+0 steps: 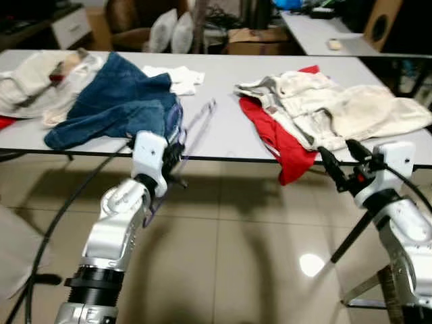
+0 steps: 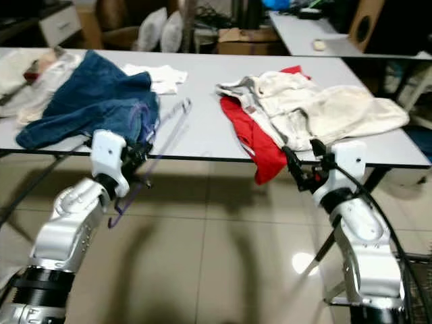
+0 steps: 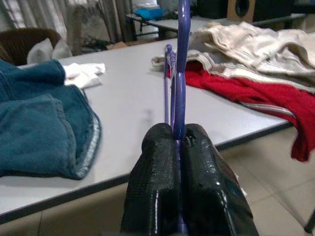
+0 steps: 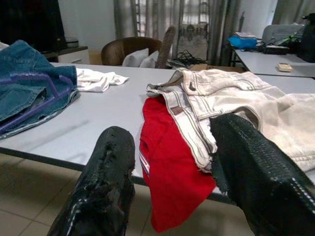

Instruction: Hang hanger

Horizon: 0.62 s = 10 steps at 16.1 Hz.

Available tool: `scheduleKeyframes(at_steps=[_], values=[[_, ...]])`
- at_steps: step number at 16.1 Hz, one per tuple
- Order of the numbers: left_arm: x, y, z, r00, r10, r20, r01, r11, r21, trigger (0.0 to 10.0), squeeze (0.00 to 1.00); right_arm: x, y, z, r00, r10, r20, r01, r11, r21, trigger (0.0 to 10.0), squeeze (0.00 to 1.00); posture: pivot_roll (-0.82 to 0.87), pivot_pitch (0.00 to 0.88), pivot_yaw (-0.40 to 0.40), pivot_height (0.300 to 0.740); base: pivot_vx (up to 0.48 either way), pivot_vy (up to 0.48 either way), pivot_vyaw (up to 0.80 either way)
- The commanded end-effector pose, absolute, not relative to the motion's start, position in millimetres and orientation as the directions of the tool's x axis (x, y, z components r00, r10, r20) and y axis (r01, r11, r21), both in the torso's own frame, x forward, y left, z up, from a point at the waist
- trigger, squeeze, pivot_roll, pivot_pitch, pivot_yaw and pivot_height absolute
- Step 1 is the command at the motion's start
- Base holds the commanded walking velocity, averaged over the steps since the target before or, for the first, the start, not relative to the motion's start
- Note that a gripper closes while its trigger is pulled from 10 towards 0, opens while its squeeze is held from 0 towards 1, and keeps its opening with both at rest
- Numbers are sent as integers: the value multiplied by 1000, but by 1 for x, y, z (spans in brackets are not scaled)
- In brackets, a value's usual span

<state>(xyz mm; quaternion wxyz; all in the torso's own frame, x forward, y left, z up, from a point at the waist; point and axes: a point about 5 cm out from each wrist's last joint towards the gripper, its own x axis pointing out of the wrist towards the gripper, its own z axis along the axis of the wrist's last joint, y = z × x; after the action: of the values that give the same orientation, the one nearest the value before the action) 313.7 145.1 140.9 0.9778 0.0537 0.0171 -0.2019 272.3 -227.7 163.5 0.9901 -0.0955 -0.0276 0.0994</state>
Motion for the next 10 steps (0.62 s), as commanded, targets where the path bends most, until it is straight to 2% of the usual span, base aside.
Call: scheduleKeyframes(at_steps=[1, 6, 10], values=[[316, 144, 146, 913, -405, -43, 407, 906, 114, 0, 0, 274, -227, 163, 978, 207, 32, -198, 963, -184, 10000, 0, -138, 0, 29, 740, 0, 0, 0], [325, 143, 160, 904, -427, 15, 425, 902, 73, 0, 0, 272, -210, 163, 958, 287, 25, -279, 946, -165, 10000, 0, -142, 0, 30, 740, 0, 0, 0], [353, 125, 203, 766, -629, 133, 618, 777, 116, 0, 0, 265, -166, 155, 830, 556, -49, -553, 809, -199, 10000, 0, -112, 0, 18, 740, 0, 0, 0]])
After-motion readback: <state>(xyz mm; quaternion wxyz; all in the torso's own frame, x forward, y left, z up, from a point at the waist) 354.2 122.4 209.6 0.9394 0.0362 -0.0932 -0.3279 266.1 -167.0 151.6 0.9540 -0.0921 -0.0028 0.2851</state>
